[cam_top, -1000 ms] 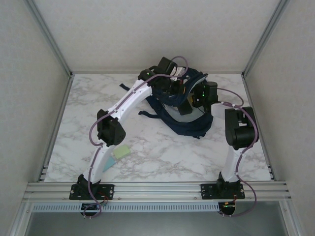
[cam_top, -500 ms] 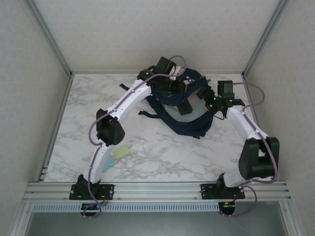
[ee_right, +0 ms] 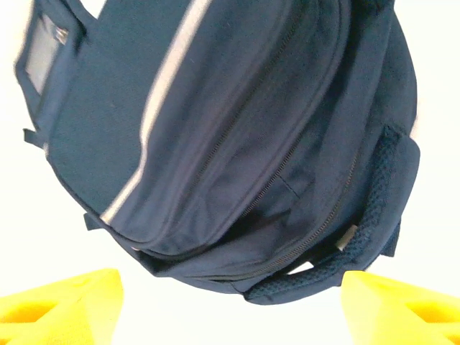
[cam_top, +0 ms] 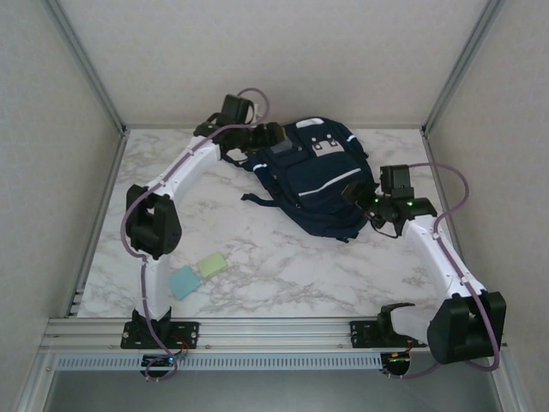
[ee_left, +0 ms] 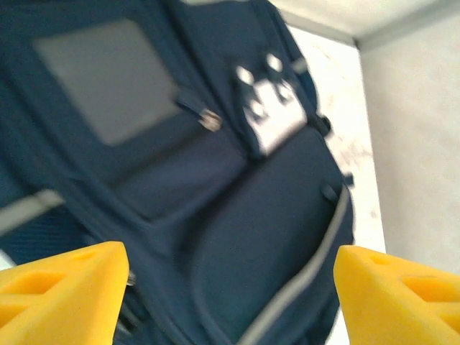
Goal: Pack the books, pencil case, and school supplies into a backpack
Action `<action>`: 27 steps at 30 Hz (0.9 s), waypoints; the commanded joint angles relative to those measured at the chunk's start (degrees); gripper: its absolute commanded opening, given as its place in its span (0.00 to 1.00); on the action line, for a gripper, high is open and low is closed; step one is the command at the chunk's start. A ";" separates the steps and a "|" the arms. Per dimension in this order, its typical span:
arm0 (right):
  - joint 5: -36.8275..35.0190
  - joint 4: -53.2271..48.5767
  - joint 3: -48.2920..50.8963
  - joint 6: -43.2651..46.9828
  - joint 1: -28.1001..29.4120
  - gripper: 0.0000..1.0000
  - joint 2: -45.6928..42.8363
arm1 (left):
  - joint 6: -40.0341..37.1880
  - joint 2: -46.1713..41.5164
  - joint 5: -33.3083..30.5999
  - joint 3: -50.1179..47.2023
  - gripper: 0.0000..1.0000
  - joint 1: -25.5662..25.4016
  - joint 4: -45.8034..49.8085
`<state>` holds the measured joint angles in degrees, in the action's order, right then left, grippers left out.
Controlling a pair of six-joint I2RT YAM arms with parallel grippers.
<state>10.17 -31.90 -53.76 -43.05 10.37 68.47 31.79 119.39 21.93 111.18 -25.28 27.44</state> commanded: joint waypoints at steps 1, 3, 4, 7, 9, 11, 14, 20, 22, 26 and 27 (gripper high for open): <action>0.37 3.73 1.67 -1.14 1.68 0.80 0.47 | 7.48 2.30 0.49 -3.79 0.74 2.23 -8.43; 0.28 5.00 2.22 -1.61 2.73 0.80 0.71 | 8.95 4.85 0.91 -2.82 0.73 2.77 -9.28; 0.53 5.71 2.54 -2.03 3.21 0.80 0.86 | 8.90 6.48 0.84 -1.18 0.73 2.78 -8.43; 0.98 8.05 3.76 -3.51 4.95 0.80 1.31 | 8.99 11.69 0.58 3.64 0.71 2.61 -5.41; 0.62 9.34 4.33 -4.27 6.49 0.80 1.67 | 9.13 14.95 0.23 6.38 0.69 2.51 -3.60; -0.03 9.81 4.36 -4.59 7.91 0.80 2.34 | 9.16 18.08 -0.87 8.86 0.69 2.43 -1.59; -0.69 10.02 4.24 -4.59 9.13 0.80 3.30 | 8.90 23.35 -1.85 13.67 0.69 2.41 1.32; -1.47 11.70 4.60 -5.07 10.37 0.80 5.74 | 8.35 27.77 -1.62 18.33 0.00 2.21 3.23; -3.89 12.11 4.88 -4.82 10.37 0.80 7.87 | 8.50 23.56 -1.70 12.32 0.00 1.99 -0.32; -11.53 13.14 2.16 -2.34 10.16 0.80 14.07 | 10.99 10.34 -2.09 -7.13 0.00 1.99 -11.28; -12.16 13.99 0.80 -1.59 10.01 0.79 15.99 | 11.73 6.72 -2.26 -12.21 0.00 2.04 -13.97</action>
<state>4.16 -19.81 -50.43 -46.70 20.51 80.95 42.22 134.43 20.49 108.25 -22.79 15.49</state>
